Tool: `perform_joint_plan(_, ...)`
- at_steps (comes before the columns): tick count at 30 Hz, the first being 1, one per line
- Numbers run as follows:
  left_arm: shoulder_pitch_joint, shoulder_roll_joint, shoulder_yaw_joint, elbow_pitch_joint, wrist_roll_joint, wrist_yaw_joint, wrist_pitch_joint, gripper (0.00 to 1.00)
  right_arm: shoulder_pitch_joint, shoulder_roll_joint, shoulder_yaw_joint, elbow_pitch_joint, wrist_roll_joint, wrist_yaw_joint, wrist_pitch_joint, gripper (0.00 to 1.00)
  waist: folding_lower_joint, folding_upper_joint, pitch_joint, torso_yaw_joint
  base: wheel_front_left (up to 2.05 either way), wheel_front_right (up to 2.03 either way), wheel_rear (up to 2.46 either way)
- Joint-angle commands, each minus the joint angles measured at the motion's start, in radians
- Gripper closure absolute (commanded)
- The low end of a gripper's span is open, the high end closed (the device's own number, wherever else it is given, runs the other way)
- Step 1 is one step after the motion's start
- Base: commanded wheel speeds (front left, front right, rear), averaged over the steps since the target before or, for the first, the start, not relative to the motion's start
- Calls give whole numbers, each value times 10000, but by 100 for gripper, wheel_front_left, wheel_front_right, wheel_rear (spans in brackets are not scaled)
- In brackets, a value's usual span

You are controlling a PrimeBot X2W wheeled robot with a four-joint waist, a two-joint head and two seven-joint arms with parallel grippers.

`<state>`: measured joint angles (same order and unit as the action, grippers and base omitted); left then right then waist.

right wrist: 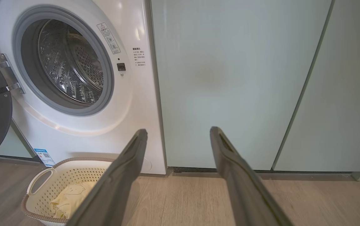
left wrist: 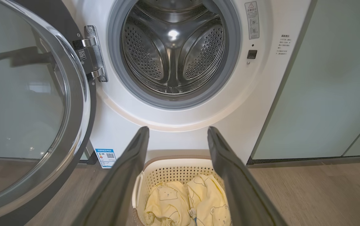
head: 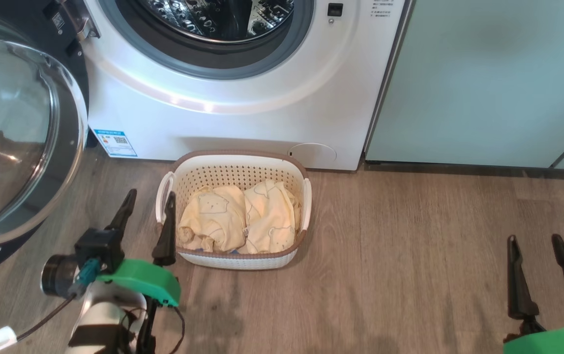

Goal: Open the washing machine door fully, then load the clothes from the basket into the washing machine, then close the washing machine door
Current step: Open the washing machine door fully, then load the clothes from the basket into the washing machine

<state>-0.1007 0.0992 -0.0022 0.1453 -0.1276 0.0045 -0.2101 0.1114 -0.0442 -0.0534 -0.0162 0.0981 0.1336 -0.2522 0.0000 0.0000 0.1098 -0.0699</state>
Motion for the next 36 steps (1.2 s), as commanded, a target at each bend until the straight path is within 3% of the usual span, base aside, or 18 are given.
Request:
perform_joint_plan(1, -129, 261, 405, -330, -48, 133, -16, 0, -176, -61, 174, -373, -27, -29, -92, 0, 0, 0, -19, 4, 0, 0, 0)
perform_joint_plan(22, -136, 417, 298, -333, 41, 447, -230, 0, -131, -61, 118, -353, 159, -29, -57, 0, 0, 0, -24, -101, 10, -10, 0)
perform_joint_plan(36, -218, 436, 70, -446, 113, 589, -168, 0, -209, -61, 151, -239, 234, -29, -74, 0, 0, 0, 59, -155, 162, -162, 0)
